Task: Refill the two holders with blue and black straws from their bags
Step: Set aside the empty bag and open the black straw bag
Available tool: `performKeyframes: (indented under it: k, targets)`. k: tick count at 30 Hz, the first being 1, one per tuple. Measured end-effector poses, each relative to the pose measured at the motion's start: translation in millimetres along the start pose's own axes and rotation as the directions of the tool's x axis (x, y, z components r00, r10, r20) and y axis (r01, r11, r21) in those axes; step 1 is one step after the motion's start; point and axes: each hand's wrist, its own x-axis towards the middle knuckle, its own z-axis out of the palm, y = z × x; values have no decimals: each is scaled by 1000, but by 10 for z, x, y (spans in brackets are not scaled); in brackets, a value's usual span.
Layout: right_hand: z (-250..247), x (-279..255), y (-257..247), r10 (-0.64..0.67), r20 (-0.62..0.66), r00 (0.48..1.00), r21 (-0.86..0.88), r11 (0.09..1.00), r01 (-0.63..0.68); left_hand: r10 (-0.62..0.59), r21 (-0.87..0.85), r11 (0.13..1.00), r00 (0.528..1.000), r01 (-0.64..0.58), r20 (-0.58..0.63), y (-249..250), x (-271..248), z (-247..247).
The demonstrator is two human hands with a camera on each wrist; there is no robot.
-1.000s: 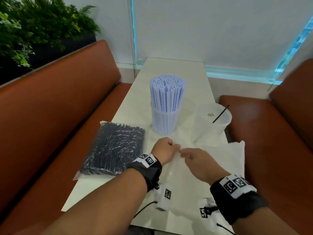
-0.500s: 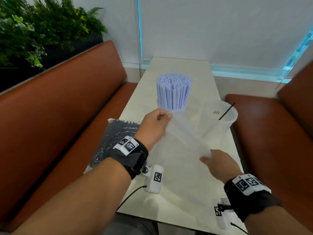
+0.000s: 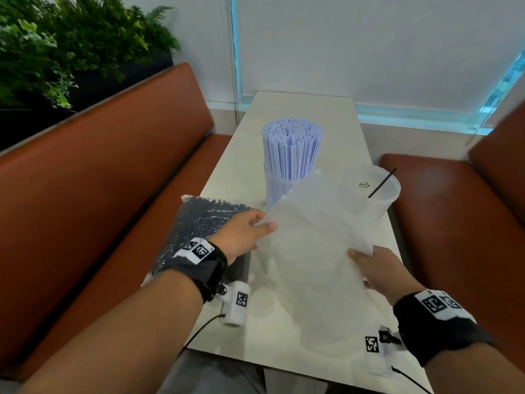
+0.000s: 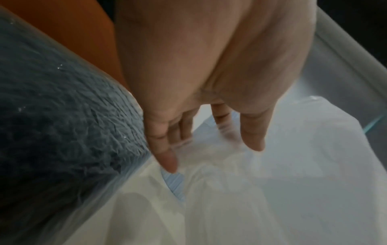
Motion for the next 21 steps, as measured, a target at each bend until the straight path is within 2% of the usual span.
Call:
performKeyframes:
  k: [2,4,6,7,9,12,14,16,18,19,20,21]
  targets:
    - [-4,-20,46,16,-1,1000,-10,1000,-16,48,-17,999,999,-48,-7,48,45,-125]
    - [-11,-37,85,7,8,1000,-122,993,-6,141,-2,990,980,-142,-140,142,106,-284]
    - [9,-75,68,17,84,996,-261,965,6,249,79,968,927,-236,-280,260,168,-385]
    - [17,-101,30,35,137,990,-322,947,11,293,125,956,906,-267,-307,314,183,-400]
    - [25,-166,-122,28,168,985,-369,929,36,331,165,941,901,-295,-280,378,228,-375]
    - [15,-181,-383,-104,64,993,-205,972,115,347,137,936,914,-324,-211,397,259,-309]
    - [17,-180,-495,-151,34,988,-63,986,153,364,51,931,908,-362,-206,414,256,-311]
    - [50,-166,-526,-200,-9,980,112,973,200,390,6,914,873,-406,-292,460,215,-334]
    - [77,-150,-541,-222,-68,973,288,929,233,308,-139,907,850,-398,-427,470,163,-297]
    - [91,-147,-549,-214,-82,973,364,903,229,210,-260,900,871,-350,-443,439,137,-253]
    - [106,-143,-558,-207,-89,974,422,878,225,111,-362,894,913,-264,-392,373,107,-176]
    - [124,-141,-569,-212,-95,973,455,860,232,42,-406,899,956,-163,-291,291,61,-74]
